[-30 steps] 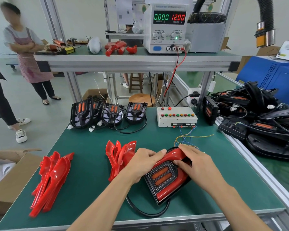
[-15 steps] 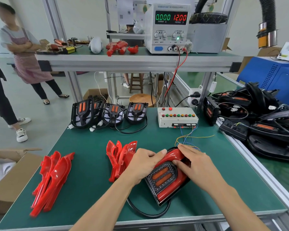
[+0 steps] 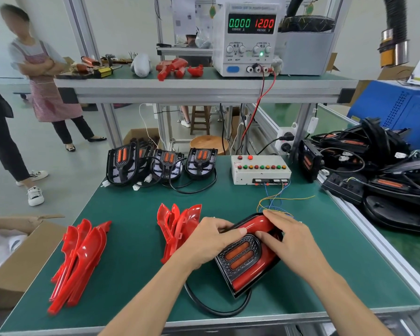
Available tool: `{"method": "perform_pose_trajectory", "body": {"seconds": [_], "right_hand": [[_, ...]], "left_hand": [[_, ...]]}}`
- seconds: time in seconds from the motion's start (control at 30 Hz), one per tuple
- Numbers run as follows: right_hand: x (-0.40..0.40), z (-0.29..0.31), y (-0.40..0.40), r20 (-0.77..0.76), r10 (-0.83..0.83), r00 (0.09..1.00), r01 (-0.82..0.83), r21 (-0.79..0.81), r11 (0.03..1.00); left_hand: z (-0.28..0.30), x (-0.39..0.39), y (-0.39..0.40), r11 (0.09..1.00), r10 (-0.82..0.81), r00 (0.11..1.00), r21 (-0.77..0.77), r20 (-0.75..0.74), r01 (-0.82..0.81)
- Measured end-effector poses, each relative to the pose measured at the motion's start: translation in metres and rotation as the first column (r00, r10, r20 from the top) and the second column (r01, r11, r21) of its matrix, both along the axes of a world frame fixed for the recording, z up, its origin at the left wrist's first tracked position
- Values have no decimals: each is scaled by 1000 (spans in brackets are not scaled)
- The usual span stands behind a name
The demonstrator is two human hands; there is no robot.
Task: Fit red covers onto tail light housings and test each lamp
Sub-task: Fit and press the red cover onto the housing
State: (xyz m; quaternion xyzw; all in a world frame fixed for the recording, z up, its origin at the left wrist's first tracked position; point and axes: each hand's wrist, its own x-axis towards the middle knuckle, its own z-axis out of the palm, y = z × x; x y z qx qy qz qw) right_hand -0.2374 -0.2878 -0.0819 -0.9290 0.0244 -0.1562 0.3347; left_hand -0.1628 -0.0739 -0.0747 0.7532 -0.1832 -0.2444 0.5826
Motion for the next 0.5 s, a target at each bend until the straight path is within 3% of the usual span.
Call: {"method": "perform_pose_trajectory", "body": {"seconds": [0.1, 0.3, 0.5], "right_hand": [[1, 0, -1, 5, 2, 1000, -3, 37, 999], [-2, -4, -3, 22, -12, 1000, 11, 60, 998], [-4, -9, -4, 57, -40, 998, 38, 40, 998]], "left_hand": [[3, 0, 1, 1000, -2, 1000, -11, -10, 2], [6, 2, 9, 988, -153, 984, -31, -95, 151], [7, 2, 17, 970, -216, 963, -150, -161, 192]]}}
